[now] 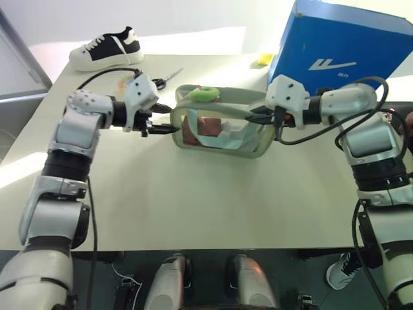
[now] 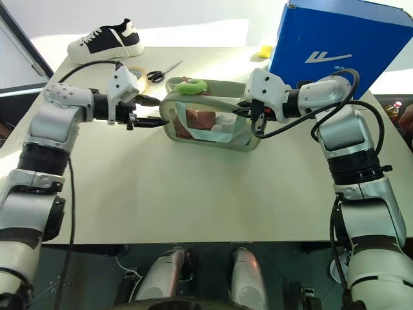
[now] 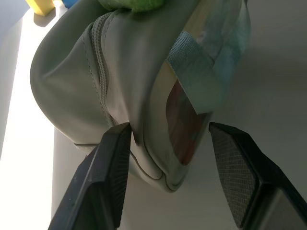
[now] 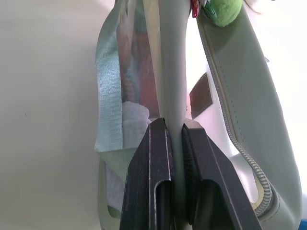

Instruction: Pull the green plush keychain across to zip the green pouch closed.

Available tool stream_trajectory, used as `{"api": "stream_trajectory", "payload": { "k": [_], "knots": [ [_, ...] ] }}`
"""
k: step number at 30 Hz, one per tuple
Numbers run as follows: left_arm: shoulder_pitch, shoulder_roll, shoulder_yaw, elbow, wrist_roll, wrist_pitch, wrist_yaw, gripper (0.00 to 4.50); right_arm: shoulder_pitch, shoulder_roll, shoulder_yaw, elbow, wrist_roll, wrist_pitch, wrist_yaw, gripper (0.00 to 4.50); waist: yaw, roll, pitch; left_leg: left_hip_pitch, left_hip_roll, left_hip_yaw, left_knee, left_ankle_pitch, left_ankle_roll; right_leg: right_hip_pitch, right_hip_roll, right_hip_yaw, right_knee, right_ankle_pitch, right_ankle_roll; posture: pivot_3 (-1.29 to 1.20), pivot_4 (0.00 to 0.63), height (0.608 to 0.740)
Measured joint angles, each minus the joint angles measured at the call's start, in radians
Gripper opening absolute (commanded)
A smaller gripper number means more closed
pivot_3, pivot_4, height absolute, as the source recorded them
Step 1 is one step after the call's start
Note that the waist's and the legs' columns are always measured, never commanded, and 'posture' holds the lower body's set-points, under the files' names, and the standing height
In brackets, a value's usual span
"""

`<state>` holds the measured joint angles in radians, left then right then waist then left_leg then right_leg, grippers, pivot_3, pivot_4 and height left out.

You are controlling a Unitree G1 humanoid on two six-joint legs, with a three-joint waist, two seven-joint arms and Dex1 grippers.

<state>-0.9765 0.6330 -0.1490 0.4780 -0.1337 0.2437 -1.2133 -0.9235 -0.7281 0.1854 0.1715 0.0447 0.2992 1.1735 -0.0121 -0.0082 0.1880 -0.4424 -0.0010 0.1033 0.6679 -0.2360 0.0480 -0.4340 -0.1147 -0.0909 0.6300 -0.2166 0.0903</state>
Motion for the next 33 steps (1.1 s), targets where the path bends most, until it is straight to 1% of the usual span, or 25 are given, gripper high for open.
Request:
{"api": "stream_trajectory", "payload": {
  "k": [3,9,10,11,13,16,19,21,26,29,31,33],
  "knots": [
    [0.0,-0.005,0.009,0.013,-0.001,-0.001,0.016,0.08,0.003,0.0,0.0,-0.003,0.0,0.001,0.0,0.0,-0.002,0.0,0.0,0.0,0.0,0.0,0.0,0.0,0.0,0.0,0.001,0.0,0.0,0.0,0.0,0.0,0.15,0.74],
    [0.0,-0.007,0.01,0.014,-0.002,0.002,0.017,0.08,0.006,-0.002,0.0,-0.018,0.003,0.02,0.002,0.0,-0.002,0.0,0.0,0.0,0.0,0.0,0.0,0.0,0.0,0.0,0.001,0.0,0.0,0.0,0.0,0.0,0.15,0.74],
    [0.0,-0.006,0.01,0.014,-0.002,0.003,0.017,0.0,0.005,-0.002,0.0,-0.02,0.01,0.032,0.006,0.81,-0.002,0.0,0.0,0.0,0.0,0.0,0.0,0.0,0.0,0.0,0.001,0.0,0.0,0.0,0.0,0.0,0.15,0.74],
    [0.0,-0.006,0.01,0.014,-0.001,0.003,0.017,0.0,0.005,0.0,-0.001,-0.02,0.02,0.046,0.013,1.19,-0.002,0.0,0.0,0.0,0.0,0.0,0.0,0.0,0.0,0.0,0.001,0.0,0.0,0.0,0.0,0.0,0.15,0.74],
    [0.0,-0.005,0.01,0.014,-0.001,0.003,0.017,0.0,-0.002,0.004,-0.001,-0.014,0.037,0.067,0.029,2.2,-0.002,0.0,0.0,0.0,0.0,0.0,0.0,0.0,0.0,0.0,0.001,0.0,0.0,0.0,0.0,0.0,0.15,0.74],
    [0.002,-0.003,0.01,0.011,-0.001,0.002,0.016,0.0,-0.085,0.02,0.001,0.05,0.034,0.044,0.021,3.72,-0.003,0.0,0.0,0.0,0.0,0.0,0.0,0.0,0.0,-0.001,0.001,0.0,0.001,0.0,0.0,0.0,0.15,0.74],
    [0.013,-0.001,0.012,-0.001,-0.001,0.001,0.016,0.0,-0.168,0.036,-0.004,0.083,0.031,0.011,0.006,3.72,-0.003,0.0,0.0,0.0,0.0,0.0,0.0,0.0,0.0,-0.001,0.001,0.0,0.001,0.0,0.0,0.0,0.15,0.74],
    [0.017,-0.001,0.013,-0.008,-0.001,0.002,0.016,0.0,-0.196,0.063,-0.006,0.089,0.041,0.007,0.0,3.72,-0.003,0.0,0.0,0.0,0.0,0.0,0.0,0.0,0.0,0.0,0.001,0.0,0.001,0.0,0.0,0.0,0.15,0.74],
    [0.022,0.005,0.013,-0.017,-0.001,0.003,0.016,0.0,-0.203,0.185,0.007,0.071,0.079,0.021,-0.011,3.72,-0.003,0.0,0.0,0.0,0.0,0.0,0.0,0.0,0.0,0.0,0.001,0.0,0.001,0.0,0.0,0.0,0.15,0.74],
    [0.022,0.004,0.013,-0.017,-0.001,0.003,0.014,0.0,-0.203,0.257,0.036,0.075,0.074,0.016,-0.041,3.72,-0.004,0.0,0.0,0.0,0.0,0.0,0.0,0.001,-0.001,0.0,0.001,0.0,0.001,0.0,0.0,0.0,0.15,0.74],
    [0.022,0.002,0.012,-0.017,0.001,0.001,0.015,0.0,-0.211,0.298,0.051,0.117,0.055,-0.003,-0.066,3.72,-0.004,0.0,0.0,0.0,0.0,0.0,0.0,0.001,-0.001,0.0,0.001,0.0,0.002,0.0,0.0,0.0,0.15,0.74],
    [0.022,-0.001,0.011,-0.017,0.003,-0.001,0.015,0.0,-0.222,0.317,0.062,0.161,0.043,-0.016,-0.079,3.18,-0.002,0.0,0.0,0.0,0.0,0.0,0.0,0.001,-0.002,0.0,0.001,0.0,0.001,0.0,0.0,0.0,0.15,0.74]
  ]
}}
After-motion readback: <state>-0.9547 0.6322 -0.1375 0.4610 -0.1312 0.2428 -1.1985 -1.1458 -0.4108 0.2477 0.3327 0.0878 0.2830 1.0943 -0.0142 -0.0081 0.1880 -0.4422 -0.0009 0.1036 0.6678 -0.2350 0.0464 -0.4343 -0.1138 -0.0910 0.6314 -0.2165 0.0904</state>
